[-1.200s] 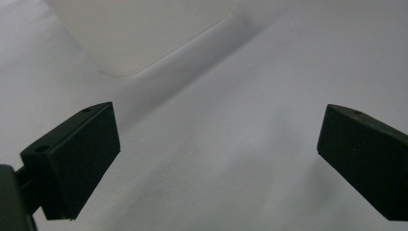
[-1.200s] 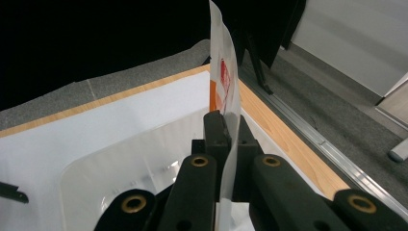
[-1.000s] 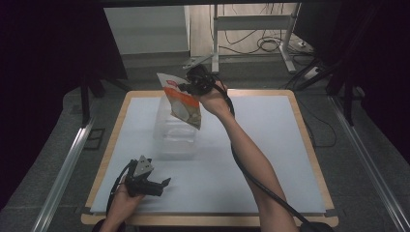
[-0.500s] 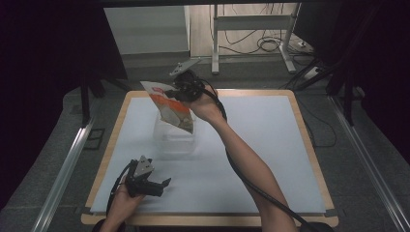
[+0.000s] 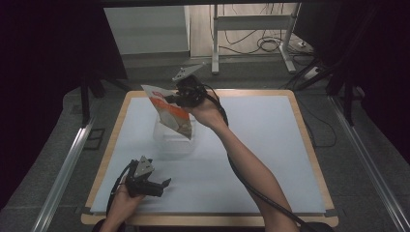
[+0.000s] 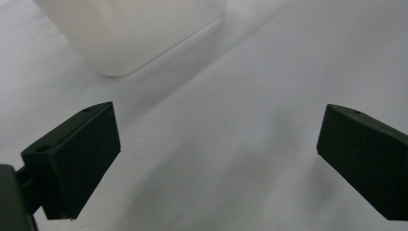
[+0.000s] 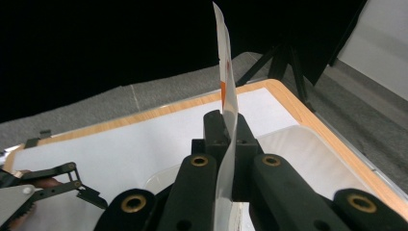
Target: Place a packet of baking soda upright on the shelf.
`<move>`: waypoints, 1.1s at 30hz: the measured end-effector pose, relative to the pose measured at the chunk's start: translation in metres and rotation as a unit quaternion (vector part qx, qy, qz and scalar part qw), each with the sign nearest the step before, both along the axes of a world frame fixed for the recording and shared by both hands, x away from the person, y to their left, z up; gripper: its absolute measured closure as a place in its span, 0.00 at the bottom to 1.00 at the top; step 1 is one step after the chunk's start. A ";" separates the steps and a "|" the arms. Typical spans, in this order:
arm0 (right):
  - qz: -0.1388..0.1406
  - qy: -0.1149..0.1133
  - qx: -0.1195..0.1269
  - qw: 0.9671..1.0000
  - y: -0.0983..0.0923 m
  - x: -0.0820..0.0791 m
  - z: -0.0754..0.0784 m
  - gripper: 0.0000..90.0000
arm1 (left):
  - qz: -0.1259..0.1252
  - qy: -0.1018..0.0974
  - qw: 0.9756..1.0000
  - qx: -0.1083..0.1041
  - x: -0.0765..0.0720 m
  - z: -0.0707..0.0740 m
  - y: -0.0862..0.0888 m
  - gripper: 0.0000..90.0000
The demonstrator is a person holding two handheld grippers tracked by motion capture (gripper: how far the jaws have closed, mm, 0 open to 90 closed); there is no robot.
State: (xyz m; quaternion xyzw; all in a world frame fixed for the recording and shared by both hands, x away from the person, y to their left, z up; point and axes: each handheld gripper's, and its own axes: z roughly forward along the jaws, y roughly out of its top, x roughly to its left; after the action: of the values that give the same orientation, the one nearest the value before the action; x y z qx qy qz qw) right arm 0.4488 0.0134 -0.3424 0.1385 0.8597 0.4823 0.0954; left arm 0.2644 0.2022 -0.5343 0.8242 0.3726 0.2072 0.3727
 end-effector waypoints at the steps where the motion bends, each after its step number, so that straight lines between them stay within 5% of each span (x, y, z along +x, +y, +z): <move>1: -0.001 0.002 0.003 1.000 -0.002 0.000 0.001 0.99 | 0.001 0.000 1.000 -0.002 0.000 0.000 0.000 0.02; 9: 0.003 -0.004 -0.007 1.000 -0.004 -0.008 0.006 0.99 | 0.000 -0.001 1.000 -0.001 0.000 0.000 -0.001 0.02; 33: -0.017 0.033 -0.012 0.999 0.005 0.003 -0.053 0.99 | 0.000 0.001 1.000 -0.001 0.000 0.000 -0.001 0.02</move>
State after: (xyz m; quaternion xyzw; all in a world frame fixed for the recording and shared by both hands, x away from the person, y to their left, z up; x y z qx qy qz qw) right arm 0.4513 0.0182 -0.3950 0.1673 0.8656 0.4656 0.0769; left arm 0.2641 0.2013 -0.5344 0.8239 0.3731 0.2058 0.3735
